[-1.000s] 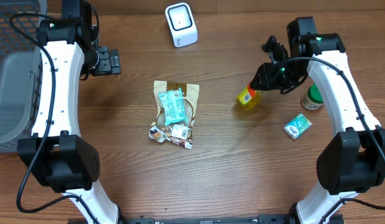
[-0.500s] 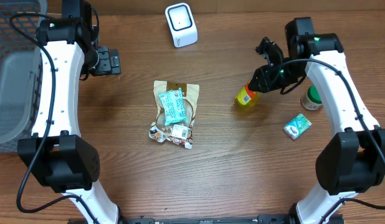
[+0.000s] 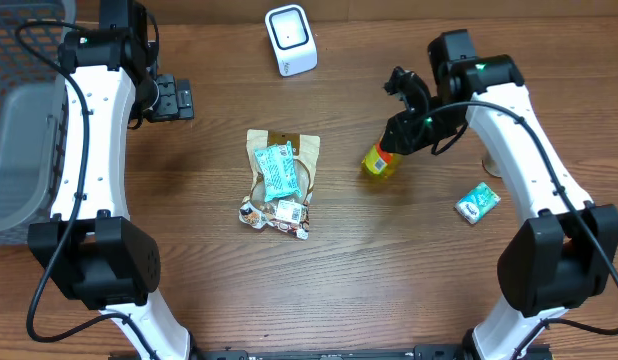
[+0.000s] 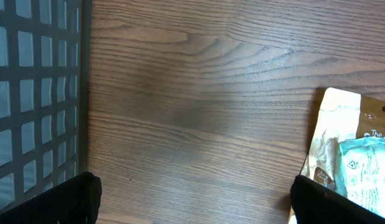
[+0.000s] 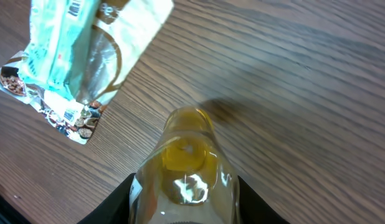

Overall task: Scan the item barcode
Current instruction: 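Lift the oil bottle and tilt it sideways with the right gripper, then carry the oil bottle up toward the white scanner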

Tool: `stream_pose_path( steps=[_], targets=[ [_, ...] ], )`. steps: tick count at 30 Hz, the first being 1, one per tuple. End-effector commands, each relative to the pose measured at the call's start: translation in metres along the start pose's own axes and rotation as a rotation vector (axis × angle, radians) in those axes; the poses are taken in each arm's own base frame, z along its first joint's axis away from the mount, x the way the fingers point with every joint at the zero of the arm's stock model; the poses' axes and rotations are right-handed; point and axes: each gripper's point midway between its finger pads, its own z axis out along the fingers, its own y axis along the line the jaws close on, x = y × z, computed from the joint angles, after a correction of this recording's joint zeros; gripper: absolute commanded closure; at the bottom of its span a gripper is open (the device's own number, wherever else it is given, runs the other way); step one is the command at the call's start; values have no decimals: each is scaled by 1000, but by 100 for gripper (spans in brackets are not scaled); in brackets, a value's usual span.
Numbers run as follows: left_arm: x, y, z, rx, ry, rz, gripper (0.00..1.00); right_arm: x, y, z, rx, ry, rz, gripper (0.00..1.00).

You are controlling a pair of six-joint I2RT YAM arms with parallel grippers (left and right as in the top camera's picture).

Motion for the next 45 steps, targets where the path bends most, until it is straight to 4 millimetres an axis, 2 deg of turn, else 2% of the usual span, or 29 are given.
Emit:
stream_pose_path(
  steps=[1, 4, 8, 11, 16, 19, 23, 29, 32, 36, 39, 45],
  targets=[
    [-4, -2, -5, -1, -21, 15, 0, -1, 20, 9, -19, 10, -57, 62],
    [-4, -2, -5, -1, -21, 15, 0, 1, 36, 17, -35, 28, -91, 62],
    [-4, -2, -5, -1, -21, 15, 0, 2, 67, 22, -125, 38, -122, 62],
    [-4, -2, -5, -1, -21, 15, 0, 4, 77, 22, -167, 42, -125, 65],
    [-4, -2, -5, -1, -21, 15, 0, 10, 96, 13, -308, 49, -75, 66],
    [-4, -2, -5, -1, -21, 15, 1, 7, 105, -1, -437, 17, -25, 66],
    [-4, -2, -5, -1, -21, 15, 0, -2, 106, -25, -601, -59, 56, 65],
    [-4, -2, -5, -1, -21, 15, 0, -17, 92, -64, -796, -200, 172, 60],
    [-4, -2, -5, -1, -21, 15, 0, -17, 86, -76, -841, -237, 196, 60],
    [-4, -2, -5, -1, -21, 15, 0, -13, 93, -96, -936, -309, 148, 60],
    [-4, -2, -5, -1, -21, 15, 0, -10, 95, -103, -962, -331, 140, 60],
    [-4, -2, -5, -1, -21, 15, 0, -9, 93, -104, -962, -328, 157, 60]
  ],
)
